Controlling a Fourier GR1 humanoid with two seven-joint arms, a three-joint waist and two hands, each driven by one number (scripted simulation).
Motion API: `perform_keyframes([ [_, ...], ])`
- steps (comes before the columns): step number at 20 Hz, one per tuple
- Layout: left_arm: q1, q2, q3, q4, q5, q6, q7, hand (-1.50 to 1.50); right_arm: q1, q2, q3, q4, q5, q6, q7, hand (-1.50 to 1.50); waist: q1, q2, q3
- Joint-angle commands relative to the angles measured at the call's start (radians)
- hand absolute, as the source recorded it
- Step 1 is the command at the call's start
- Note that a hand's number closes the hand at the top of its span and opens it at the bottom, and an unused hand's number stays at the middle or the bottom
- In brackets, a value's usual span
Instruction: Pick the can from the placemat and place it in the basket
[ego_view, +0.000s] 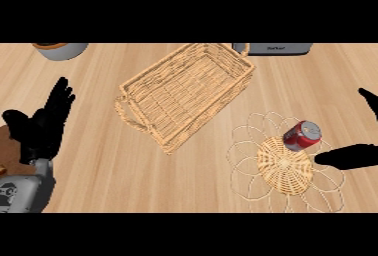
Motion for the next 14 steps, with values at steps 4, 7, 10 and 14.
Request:
perform_keyframes([
  [4, 0.036, -0.048, -0.017, -0.081, -0.044, 0.027, 0.049, 0.0, 0.067, 0.153, 0.015, 0.069, 0.17, -0.08, -0.068, -1.5, 0.008, 0.0, 0.001],
  [7, -0.014, 0.0, 0.072, 0.036, 0.01, -0.084, -0.029, 0.0, 0.002, 0.186, -0.016, 0.113, 0.218, -0.044, -0.075, -1.5, 0.007, 0.002, 0.0],
  [10, 0.018, -0.069, 0.008, -0.005, -0.072, -0.013, 0.01, 0.0, 0.071, 0.258, 0.019, 0.077, 0.309, -0.08, -0.065, -1.5, 0.006, 0.001, 0.0],
  [14, 0.002, -0.06, 0.058, -0.015, -0.057, -0.066, 0.018, 0.0, 0.071, 0.274, -0.061, 0.067, 0.315, 0.008, -0.106, -1.5, 0.005, 0.001, 0.0],
])
